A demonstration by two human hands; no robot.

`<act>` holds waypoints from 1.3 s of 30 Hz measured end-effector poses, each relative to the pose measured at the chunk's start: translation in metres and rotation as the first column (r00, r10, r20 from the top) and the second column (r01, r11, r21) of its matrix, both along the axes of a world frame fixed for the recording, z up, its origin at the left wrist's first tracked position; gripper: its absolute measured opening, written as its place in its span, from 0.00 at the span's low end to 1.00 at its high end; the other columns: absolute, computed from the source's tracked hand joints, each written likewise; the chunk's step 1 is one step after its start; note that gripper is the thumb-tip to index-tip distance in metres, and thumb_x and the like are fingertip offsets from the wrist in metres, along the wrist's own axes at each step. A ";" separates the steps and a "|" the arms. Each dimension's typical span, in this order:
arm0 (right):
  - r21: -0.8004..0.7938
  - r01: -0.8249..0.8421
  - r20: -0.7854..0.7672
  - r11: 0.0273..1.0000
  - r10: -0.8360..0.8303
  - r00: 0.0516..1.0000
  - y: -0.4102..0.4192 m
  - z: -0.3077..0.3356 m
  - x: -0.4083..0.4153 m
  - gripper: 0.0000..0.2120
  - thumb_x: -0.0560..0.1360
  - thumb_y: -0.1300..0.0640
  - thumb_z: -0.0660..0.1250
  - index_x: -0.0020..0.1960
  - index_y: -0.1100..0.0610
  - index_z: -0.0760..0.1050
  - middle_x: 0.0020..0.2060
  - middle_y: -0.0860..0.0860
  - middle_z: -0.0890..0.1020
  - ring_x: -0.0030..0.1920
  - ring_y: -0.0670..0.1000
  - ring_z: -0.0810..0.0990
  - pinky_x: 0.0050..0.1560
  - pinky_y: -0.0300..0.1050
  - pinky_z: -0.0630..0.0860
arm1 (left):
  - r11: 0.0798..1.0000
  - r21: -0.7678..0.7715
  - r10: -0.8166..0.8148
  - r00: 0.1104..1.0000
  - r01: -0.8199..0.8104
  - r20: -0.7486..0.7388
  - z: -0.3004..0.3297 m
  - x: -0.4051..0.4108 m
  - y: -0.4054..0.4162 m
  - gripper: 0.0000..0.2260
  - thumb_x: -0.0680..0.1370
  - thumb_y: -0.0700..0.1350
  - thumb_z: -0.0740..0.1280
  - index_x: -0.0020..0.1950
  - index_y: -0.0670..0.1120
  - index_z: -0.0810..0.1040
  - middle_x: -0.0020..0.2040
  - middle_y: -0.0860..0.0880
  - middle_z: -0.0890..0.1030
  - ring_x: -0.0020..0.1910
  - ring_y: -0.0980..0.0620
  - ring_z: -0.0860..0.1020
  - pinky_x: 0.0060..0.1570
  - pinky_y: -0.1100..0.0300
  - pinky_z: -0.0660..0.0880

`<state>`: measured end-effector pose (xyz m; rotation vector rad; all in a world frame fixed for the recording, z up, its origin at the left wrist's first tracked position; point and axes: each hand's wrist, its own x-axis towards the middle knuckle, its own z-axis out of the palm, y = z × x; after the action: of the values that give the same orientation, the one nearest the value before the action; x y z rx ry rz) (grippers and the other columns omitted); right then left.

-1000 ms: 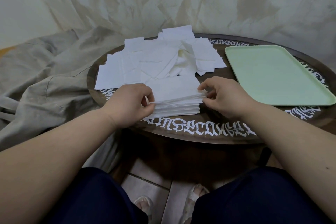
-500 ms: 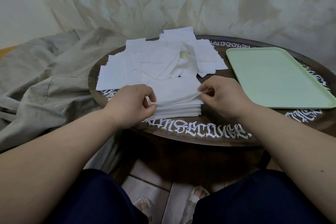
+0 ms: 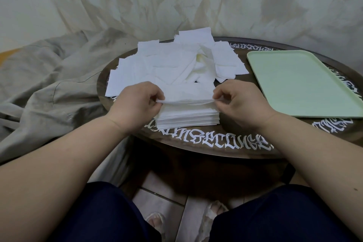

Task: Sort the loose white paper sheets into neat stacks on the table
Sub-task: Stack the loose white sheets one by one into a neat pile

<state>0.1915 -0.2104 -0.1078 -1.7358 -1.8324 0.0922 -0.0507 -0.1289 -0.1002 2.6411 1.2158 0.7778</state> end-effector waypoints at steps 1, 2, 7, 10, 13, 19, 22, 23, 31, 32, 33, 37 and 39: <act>-0.018 -0.011 0.004 1.000 0.011 1.000 -0.001 -0.001 0.001 0.02 0.72 0.60 0.69 0.45 0.57 0.80 0.44 0.51 0.82 0.44 0.50 0.78 0.50 0.46 0.74 | 0.999 -0.032 -0.017 1.000 0.016 -0.023 -0.001 -0.002 -0.001 0.03 0.72 0.37 0.70 0.43 0.45 0.80 0.43 0.49 0.82 0.40 0.49 0.79 0.46 0.53 0.75; -0.026 -0.020 0.007 0.999 0.021 1.000 -0.001 -0.002 0.001 0.02 0.72 0.60 0.69 0.44 0.56 0.80 0.44 0.51 0.82 0.44 0.50 0.78 0.49 0.47 0.75 | 0.998 -0.059 -0.031 0.999 0.029 -0.036 -0.002 -0.004 -0.001 0.03 0.72 0.38 0.70 0.42 0.46 0.80 0.43 0.49 0.82 0.40 0.49 0.79 0.46 0.53 0.75; -0.023 -0.034 0.022 0.999 0.035 0.999 -0.002 -0.001 0.003 0.02 0.72 0.61 0.69 0.42 0.56 0.80 0.43 0.51 0.81 0.43 0.51 0.78 0.48 0.48 0.75 | 0.990 -0.130 -0.058 0.996 0.049 -0.067 -0.001 -0.007 -0.003 0.04 0.72 0.39 0.71 0.41 0.47 0.79 0.42 0.51 0.81 0.40 0.52 0.79 0.47 0.54 0.76; 0.030 -0.041 0.008 0.999 0.041 0.999 -0.004 -0.001 0.003 0.01 0.71 0.62 0.70 0.41 0.57 0.79 0.43 0.52 0.82 0.43 0.53 0.79 0.48 0.49 0.76 | 0.993 -0.096 -0.069 0.997 0.066 -0.031 0.001 -0.008 -0.004 0.05 0.71 0.38 0.71 0.40 0.48 0.79 0.41 0.51 0.81 0.39 0.53 0.79 0.46 0.55 0.75; -0.021 -0.056 0.036 0.998 0.056 0.998 -0.003 -0.003 0.002 0.02 0.71 0.61 0.69 0.41 0.56 0.79 0.44 0.51 0.81 0.44 0.52 0.78 0.48 0.48 0.75 | 0.991 -0.119 -0.066 0.996 0.058 -0.064 0.000 -0.009 -0.004 0.04 0.71 0.38 0.71 0.41 0.46 0.79 0.42 0.51 0.81 0.40 0.52 0.79 0.47 0.55 0.76; -0.091 -0.048 0.077 0.995 0.055 0.996 -0.002 -0.005 0.003 0.02 0.71 0.60 0.68 0.42 0.55 0.80 0.43 0.49 0.80 0.41 0.49 0.76 0.46 0.48 0.74 | 0.983 -0.178 -0.059 0.989 0.034 -0.139 -0.002 -0.009 -0.001 0.02 0.72 0.40 0.71 0.43 0.46 0.80 0.44 0.51 0.82 0.37 0.58 0.78 0.47 0.59 0.74; -0.097 -0.046 0.078 0.994 0.053 0.996 -0.003 -0.004 0.003 0.02 0.71 0.58 0.69 0.42 0.54 0.80 0.41 0.47 0.80 0.40 0.48 0.76 0.46 0.47 0.75 | 0.975 -0.221 -0.056 0.990 0.025 -0.133 -0.002 -0.010 -0.002 0.06 0.70 0.42 0.74 0.44 0.49 0.79 0.43 0.52 0.81 0.37 0.66 0.75 0.48 0.61 0.74; -0.101 -0.043 0.081 0.994 0.052 0.995 -0.004 -0.004 0.003 0.02 0.71 0.58 0.68 0.42 0.54 0.80 0.39 0.46 0.79 0.40 0.47 0.76 0.46 0.46 0.74 | 0.971 -0.238 -0.057 0.990 0.024 -0.132 -0.002 -0.011 -0.002 0.07 0.70 0.43 0.75 0.44 0.49 0.79 0.43 0.52 0.80 0.38 0.66 0.75 0.48 0.62 0.74; -0.102 -0.024 0.059 0.994 0.031 0.998 -0.005 -0.002 0.001 0.03 0.73 0.56 0.69 0.43 0.54 0.81 0.35 0.45 0.81 0.38 0.45 0.77 0.44 0.45 0.76 | 0.971 -0.240 -0.054 0.987 0.017 -0.149 -0.001 -0.011 -0.002 0.07 0.71 0.44 0.74 0.47 0.49 0.80 0.45 0.54 0.81 0.41 0.65 0.77 0.49 0.62 0.75; -0.103 -0.023 0.056 0.994 0.029 0.998 -0.005 -0.002 0.001 0.03 0.73 0.56 0.69 0.43 0.54 0.81 0.36 0.45 0.81 0.38 0.45 0.77 0.44 0.45 0.76 | 0.971 -0.238 -0.048 0.988 0.012 -0.146 -0.001 -0.011 -0.002 0.06 0.71 0.44 0.73 0.46 0.49 0.80 0.45 0.54 0.82 0.41 0.65 0.77 0.48 0.62 0.75; -0.104 -0.022 0.056 0.994 0.028 0.998 -0.005 -0.002 0.001 0.03 0.73 0.56 0.69 0.43 0.54 0.81 0.36 0.45 0.81 0.38 0.45 0.77 0.44 0.45 0.76 | 0.971 -0.238 -0.042 0.989 0.006 -0.145 -0.001 -0.011 -0.002 0.05 0.71 0.43 0.72 0.46 0.50 0.80 0.45 0.54 0.82 0.41 0.65 0.78 0.49 0.61 0.75; -0.104 -0.021 0.055 0.994 0.027 0.998 -0.005 -0.001 0.001 0.03 0.73 0.56 0.69 0.43 0.54 0.81 0.36 0.45 0.81 0.38 0.45 0.77 0.45 0.46 0.76 | 0.968 -0.250 -0.037 0.988 -0.001 -0.149 -0.001 -0.011 -0.002 0.07 0.72 0.40 0.70 0.43 0.53 0.78 0.47 0.53 0.83 0.43 0.59 0.79 0.51 0.58 0.76; -0.109 -0.018 0.053 0.994 0.024 0.998 -0.005 -0.001 0.001 0.03 0.73 0.56 0.69 0.43 0.54 0.81 0.35 0.45 0.81 0.39 0.45 0.78 0.45 0.46 0.76 | 0.970 -0.242 -0.042 0.988 0.004 -0.151 -0.002 -0.011 -0.001 0.08 0.71 0.40 0.70 0.43 0.53 0.78 0.46 0.53 0.83 0.43 0.57 0.80 0.49 0.57 0.76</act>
<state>0.1922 -0.2158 -0.1083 -1.8099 -1.9165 0.1576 -0.0615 -0.1303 -0.1017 2.5474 1.2260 0.3965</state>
